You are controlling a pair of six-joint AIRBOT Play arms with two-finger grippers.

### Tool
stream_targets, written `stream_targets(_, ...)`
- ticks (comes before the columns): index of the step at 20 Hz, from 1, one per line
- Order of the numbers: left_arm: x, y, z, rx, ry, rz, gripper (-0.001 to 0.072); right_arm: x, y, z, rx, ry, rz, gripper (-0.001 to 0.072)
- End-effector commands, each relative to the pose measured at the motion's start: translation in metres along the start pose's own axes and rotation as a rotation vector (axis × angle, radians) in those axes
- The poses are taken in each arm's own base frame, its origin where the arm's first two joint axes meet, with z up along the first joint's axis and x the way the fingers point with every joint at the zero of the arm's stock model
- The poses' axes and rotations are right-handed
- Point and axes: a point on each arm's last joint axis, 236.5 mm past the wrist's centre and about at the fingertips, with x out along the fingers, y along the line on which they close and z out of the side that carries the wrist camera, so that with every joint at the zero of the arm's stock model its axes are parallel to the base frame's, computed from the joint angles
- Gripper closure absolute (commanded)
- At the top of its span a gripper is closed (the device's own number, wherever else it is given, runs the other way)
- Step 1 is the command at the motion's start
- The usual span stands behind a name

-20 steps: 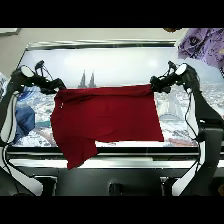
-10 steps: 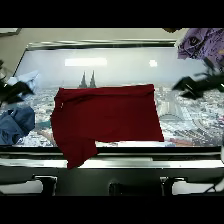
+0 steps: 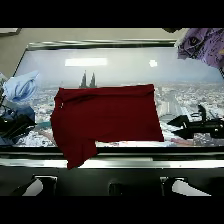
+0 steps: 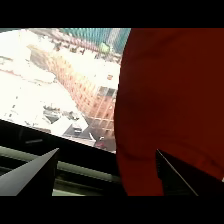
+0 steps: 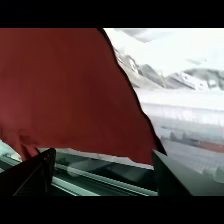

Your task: Fold the clothes and pants, and hang the long-sleeved shirts on hangers.

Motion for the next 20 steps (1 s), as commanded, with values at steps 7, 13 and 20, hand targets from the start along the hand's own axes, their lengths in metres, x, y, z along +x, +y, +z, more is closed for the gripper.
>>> stream_targets(7, 0.005, 0.004, 0.004, -0.012, -0.057, 0.003, 0.0003, 0.041, -0.033, -0.034, -0.045, 0.157, -0.125, 0.0034)
stream_targets(13, 0.005, 0.004, 0.004, -0.012, -0.058, 0.003, 0.0004, 0.051, -0.031, -0.038, -0.005, 0.180, -0.084, 0.0050)
stream_targets(20, 0.005, 0.004, 0.001, -0.016, -0.041, 0.002, 0.0003, 0.073, -0.029, -0.038, -0.030, 0.171, -0.107, 0.0605)
